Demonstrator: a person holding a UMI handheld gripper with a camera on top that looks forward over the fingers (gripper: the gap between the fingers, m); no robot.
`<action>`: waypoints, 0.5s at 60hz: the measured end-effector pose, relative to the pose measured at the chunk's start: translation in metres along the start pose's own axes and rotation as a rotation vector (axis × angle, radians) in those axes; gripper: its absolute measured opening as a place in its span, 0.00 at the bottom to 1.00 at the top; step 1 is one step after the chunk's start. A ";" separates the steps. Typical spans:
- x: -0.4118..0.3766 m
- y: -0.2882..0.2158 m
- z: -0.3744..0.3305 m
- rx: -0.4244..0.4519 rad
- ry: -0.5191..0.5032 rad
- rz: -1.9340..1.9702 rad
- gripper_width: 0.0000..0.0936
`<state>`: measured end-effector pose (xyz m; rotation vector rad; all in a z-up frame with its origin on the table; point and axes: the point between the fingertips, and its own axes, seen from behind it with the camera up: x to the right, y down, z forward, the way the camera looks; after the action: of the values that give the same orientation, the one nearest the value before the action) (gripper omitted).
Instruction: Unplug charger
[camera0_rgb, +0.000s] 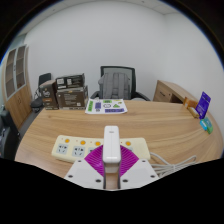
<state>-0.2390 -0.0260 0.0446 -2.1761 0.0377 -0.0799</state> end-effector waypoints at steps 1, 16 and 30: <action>0.000 0.000 0.000 0.001 -0.002 -0.003 0.16; -0.001 -0.004 -0.003 -0.032 -0.071 0.014 0.14; 0.004 -0.076 -0.031 0.136 -0.105 -0.095 0.14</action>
<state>-0.2370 -0.0081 0.1244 -2.0426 -0.1272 -0.0212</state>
